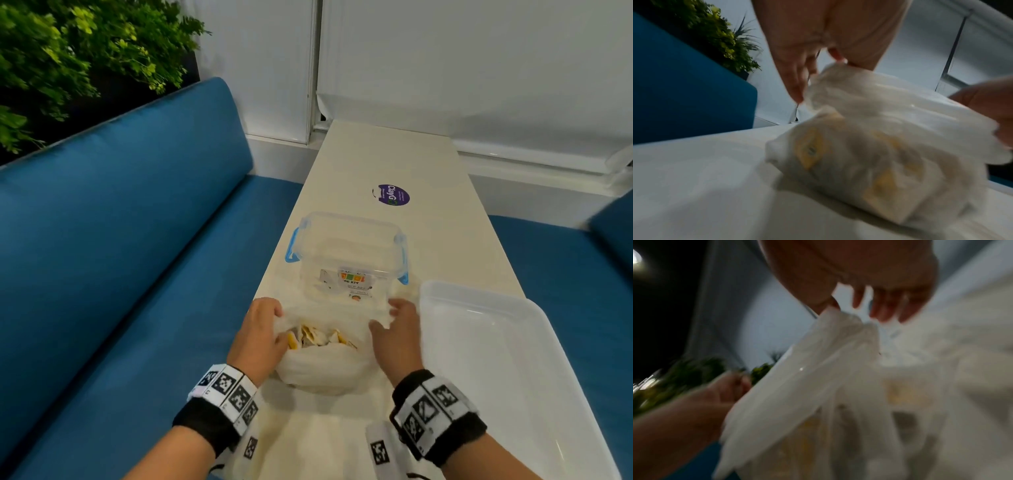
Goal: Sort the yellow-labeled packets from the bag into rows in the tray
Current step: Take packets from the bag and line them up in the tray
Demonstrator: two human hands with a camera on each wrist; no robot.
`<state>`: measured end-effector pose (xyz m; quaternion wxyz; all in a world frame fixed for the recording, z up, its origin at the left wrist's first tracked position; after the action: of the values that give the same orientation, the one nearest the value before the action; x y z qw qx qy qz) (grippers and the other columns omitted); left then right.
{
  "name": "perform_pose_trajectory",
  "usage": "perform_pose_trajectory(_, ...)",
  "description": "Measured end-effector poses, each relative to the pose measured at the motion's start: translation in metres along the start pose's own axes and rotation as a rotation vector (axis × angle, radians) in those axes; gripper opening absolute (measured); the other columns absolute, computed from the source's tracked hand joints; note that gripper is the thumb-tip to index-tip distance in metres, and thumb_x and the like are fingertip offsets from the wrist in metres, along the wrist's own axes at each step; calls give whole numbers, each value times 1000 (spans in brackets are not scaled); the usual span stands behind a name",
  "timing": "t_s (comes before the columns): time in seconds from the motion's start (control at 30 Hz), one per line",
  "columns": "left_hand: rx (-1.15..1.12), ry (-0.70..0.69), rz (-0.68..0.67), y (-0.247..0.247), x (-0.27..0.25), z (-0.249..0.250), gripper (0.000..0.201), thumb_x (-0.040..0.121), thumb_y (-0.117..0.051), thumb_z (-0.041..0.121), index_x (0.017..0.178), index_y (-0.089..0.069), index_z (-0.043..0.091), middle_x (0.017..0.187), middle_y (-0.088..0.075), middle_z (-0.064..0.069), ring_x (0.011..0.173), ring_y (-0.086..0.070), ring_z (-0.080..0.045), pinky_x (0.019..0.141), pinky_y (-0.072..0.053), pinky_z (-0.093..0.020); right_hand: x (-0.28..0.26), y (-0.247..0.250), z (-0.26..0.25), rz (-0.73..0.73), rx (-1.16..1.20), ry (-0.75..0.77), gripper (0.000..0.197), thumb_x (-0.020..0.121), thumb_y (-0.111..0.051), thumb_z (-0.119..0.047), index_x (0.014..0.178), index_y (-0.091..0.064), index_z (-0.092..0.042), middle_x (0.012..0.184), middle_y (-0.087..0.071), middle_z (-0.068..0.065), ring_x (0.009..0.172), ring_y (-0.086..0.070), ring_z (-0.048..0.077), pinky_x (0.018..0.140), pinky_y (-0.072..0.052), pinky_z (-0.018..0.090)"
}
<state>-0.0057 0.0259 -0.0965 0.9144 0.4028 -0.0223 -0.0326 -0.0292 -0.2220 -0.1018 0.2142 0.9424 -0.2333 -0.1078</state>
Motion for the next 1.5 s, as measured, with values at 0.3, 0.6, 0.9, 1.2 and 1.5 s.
perform_pose_trajectory(0.3,556,-123,-257,-36,7,29,64,86,-53,24,143,-28,38,158,1,-2,141,-15,-24,108,-26,-43,-44,-71,-45,-484,-898,488,31,90,-42,0,117,-52,-9,117,-55,8,103,-57,25,73,-36,26)
perform_pose_trajectory(0.6,440,-71,-199,-14,19,27,80,83,-56,10,145,-14,37,157,6,-3,140,-18,-25,106,-29,-42,-37,-59,-37,-481,-1025,348,60,75,-72,-36,119,-43,-8,122,-46,9,111,-49,25,85,-45,31)
perform_pose_trajectory(0.9,512,-88,-368,-57,7,17,54,88,-51,28,139,-33,29,158,-5,-2,139,-23,-24,107,-30,-45,-53,-91,-37,-636,-1057,616,61,79,-66,-40,128,-45,-11,123,-49,7,110,-50,27,91,-38,34)
perform_pose_trajectory(1.2,312,-52,-413,-63,5,9,86,83,-64,33,149,-10,28,159,-3,5,125,-44,-27,97,-44,-35,-41,-87,-45,-568,-1093,567,62,74,-71,-39,122,-46,-9,120,-50,9,106,-52,27,89,-39,35)
perform_pose_trajectory(1.5,187,-123,-338,-57,-6,19,87,85,-62,27,150,-5,23,158,-1,6,133,-32,-25,104,-34,-29,-40,-116,-31,-575,-1086,536,46,87,-55,-33,125,-44,-9,124,-50,11,114,-48,29,93,-39,39)
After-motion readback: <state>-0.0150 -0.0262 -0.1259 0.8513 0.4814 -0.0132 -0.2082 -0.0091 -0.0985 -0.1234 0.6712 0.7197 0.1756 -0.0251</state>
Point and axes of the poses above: each hand's wrist, its own x-axis towards the middle knuckle, its own y-axis out of the back of the hand, z = x × y, the point moved 10 cm from there along x, towards the middle knuckle
